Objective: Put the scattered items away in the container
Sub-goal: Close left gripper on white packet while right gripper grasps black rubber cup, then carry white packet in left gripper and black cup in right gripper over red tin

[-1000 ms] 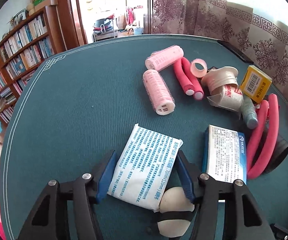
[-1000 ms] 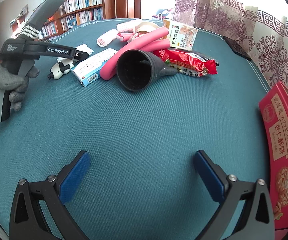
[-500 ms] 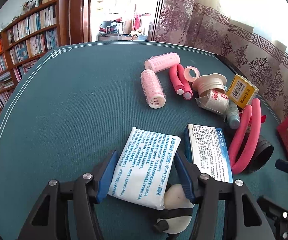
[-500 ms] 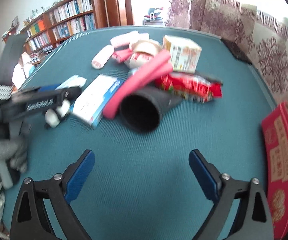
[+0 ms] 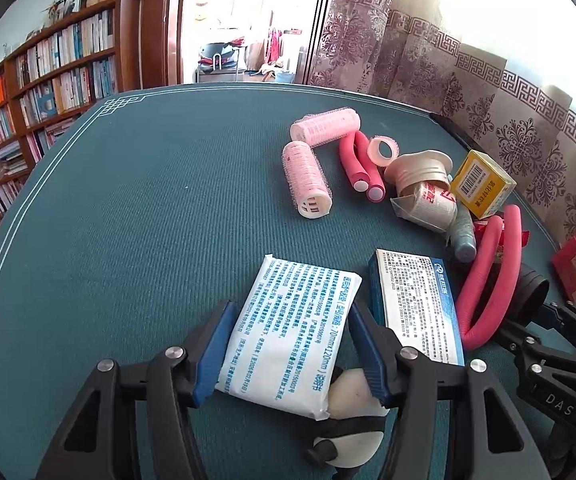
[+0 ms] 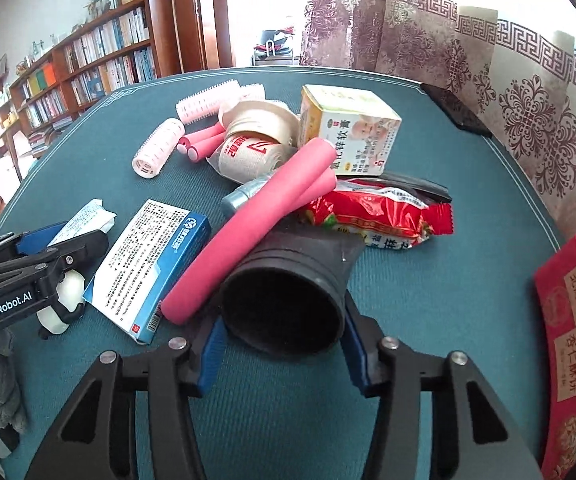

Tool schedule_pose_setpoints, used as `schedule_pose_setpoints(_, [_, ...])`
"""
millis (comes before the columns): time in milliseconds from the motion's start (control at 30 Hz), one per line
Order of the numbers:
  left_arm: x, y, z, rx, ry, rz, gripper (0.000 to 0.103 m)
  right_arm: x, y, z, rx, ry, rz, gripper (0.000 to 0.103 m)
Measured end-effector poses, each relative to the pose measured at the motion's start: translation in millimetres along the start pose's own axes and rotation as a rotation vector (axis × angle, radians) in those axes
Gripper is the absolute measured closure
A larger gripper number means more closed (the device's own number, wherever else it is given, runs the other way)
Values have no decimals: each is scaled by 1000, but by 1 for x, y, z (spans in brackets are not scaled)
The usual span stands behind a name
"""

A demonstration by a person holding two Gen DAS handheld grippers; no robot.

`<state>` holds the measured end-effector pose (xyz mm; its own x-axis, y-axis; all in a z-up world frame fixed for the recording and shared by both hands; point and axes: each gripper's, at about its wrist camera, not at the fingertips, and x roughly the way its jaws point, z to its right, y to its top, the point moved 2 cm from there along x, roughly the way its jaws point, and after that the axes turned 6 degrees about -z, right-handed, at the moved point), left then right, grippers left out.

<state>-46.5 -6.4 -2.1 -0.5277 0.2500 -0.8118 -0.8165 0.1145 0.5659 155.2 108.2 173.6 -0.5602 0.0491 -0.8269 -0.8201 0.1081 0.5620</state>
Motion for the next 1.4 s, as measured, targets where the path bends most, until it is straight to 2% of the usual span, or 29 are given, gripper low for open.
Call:
schedule_pose_setpoints(133, [-3, -1, 0, -8, 29, 8, 43, -23, -8, 13, 57, 35, 54, 53])
schedule_pose_setpoints(233, [-11, -6, 1, -12, 56, 26, 43, -40, -16, 20, 63, 24, 89, 54])
schedule_pose_setpoints(533, [-32, -19, 3, -37, 63, 59, 43, -71, -42, 41, 108, 38, 119, 57])
schedule_pose_setpoints(833, [-14, -4, 11, 78, 142, 16, 41, -75, -53, 47, 122, 56, 120, 57])
schedule_pose_setpoints(967, [-5, 5, -1, 63, 130, -6, 31, -73, -55, 46, 122, 64, 115, 57])
schedule_pose_setpoints(1067, [-1, 8, -7, 65, 80, -26, 29, -73, -56, 45, 116, 63, 115, 57])
schedule_pose_setpoints(1100, [-1, 9, -9, 64, 59, -32, 30, -72, -56, 45, 116, 65, 114, 57])
schedule_pose_setpoints(1133, [-1, 9, -9, 64, 31, -36, 45, -71, -56, 45, 118, 69, 111, 57])
schedule_pose_setpoints(1167, [-2, 9, -10, 60, 0, -40, 47, -70, -56, 46, 122, 73, 105, 57])
schedule_pose_setpoints(1200, [-3, 9, -11, 57, 5, -45, 50, -69, -57, 46, 125, 76, 100, 57])
schedule_pose_setpoints(1267, [-6, 7, -11, 59, 25, -42, 52, -68, -58, 46, 132, 86, 94, 57])
schedule_pose_setpoints(1400, [-13, -1, -22, 1, 25, -33, 52, -74, -57, 47, 135, 94, 109, 58])
